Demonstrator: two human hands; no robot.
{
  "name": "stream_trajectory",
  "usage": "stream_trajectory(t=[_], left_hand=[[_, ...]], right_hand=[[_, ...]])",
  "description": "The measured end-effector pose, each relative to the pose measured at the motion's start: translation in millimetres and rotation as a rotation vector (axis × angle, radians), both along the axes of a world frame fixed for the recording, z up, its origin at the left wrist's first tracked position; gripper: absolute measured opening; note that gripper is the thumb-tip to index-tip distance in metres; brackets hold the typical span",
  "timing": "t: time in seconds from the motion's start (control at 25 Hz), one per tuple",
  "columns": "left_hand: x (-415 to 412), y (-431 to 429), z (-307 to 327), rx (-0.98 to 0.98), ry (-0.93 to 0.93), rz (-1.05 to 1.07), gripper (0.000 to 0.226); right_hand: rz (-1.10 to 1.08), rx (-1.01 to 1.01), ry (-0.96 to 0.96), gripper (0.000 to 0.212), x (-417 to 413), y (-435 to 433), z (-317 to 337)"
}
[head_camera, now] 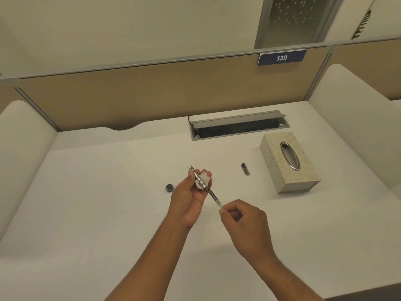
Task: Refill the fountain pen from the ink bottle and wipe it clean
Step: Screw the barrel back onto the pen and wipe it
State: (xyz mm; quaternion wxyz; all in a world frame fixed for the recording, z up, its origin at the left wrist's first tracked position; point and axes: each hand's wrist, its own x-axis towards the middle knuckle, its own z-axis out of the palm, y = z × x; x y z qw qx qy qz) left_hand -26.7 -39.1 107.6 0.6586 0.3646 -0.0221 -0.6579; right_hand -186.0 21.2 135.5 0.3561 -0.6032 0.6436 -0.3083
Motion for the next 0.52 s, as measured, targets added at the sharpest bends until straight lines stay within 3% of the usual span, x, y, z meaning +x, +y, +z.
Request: stream_trajectory(t=[0.52], left_hand=[[7.9,-2.4,-1.3,0.043,0.001,0.028,0.026]], right_hand=[[0.001,0.013,-0.064,0.012,6.0,-4.2,-0.1]])
